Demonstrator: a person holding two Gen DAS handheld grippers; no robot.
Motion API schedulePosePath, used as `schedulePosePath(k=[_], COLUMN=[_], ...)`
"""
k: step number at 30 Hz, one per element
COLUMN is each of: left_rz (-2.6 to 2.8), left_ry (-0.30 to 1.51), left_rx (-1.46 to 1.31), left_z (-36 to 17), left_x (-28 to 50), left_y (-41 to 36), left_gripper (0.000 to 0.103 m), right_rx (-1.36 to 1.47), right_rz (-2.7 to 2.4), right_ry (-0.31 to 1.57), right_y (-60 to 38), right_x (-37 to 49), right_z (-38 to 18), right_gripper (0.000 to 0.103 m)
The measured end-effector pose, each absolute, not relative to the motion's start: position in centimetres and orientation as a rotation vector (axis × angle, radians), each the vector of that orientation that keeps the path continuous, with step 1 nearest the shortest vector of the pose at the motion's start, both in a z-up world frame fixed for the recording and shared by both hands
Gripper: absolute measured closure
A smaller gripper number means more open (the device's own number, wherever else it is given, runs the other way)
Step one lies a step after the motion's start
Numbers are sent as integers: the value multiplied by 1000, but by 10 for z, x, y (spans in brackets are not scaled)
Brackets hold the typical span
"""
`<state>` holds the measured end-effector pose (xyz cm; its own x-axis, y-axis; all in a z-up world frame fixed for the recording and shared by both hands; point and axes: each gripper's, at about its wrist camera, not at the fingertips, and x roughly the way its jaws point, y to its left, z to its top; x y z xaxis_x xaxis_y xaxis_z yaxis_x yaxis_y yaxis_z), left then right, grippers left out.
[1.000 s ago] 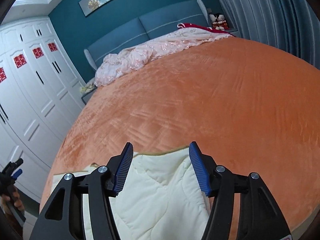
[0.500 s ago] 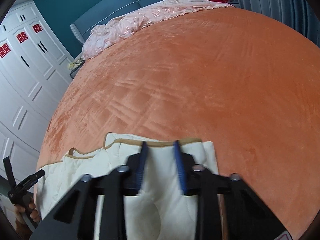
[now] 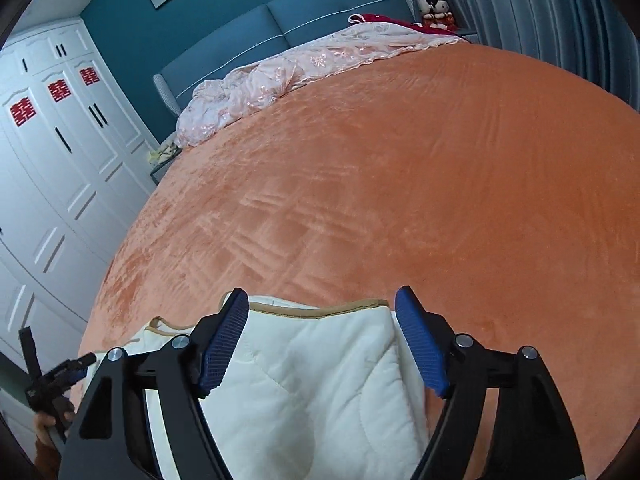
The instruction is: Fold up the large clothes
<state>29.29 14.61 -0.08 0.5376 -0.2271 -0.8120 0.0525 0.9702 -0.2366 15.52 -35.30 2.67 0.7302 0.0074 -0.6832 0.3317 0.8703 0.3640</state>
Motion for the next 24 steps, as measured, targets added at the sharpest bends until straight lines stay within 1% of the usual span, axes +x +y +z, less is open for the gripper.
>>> schedulePosePath(k=[2,6,7,8,9,10,12,13,16,18,24], left_rz=[-184,-198,-206,-209,-218,-207,-211,-204,-192,-163,-78], left_ry=[1028,1099,1108,1119,1122,1107,1054,1016,934,919,1016], left_rx=[-270,-383,-396,-403,-400,-388,-380,-361,-296,-238,-203], left_z=[-3,-21,-25,-28,-29,-25,-11,1,24,26,-21], left_x=[296,304,304,304,304,303,299,297,297,303,327], left_y=[159,170,170,168,165,163,160,157,146,136,127], left_gripper=[14,14,20,27,46,63,83,87,90,90,89], right_rx=[487,552,573,577,569,569,571,562,528,484,503], right_rz=[-191,-154,-134,-127,-131,-128,-126,-128,-143,-178,-256], right_ry=[786,882,891,902,911,911,841,810,746,748,865], right_y=[-358,-361,-359,-357,-355,-352,-349,-348,-345,-343,-351], right_x=[157,166,167,169,171,171,168,167,172,180,199], right_z=[18,-4,-9,-12,-13,-12,1,9,27,29,-18], right_gripper=[29,30,41,67,80,90,92,93,94,94,94])
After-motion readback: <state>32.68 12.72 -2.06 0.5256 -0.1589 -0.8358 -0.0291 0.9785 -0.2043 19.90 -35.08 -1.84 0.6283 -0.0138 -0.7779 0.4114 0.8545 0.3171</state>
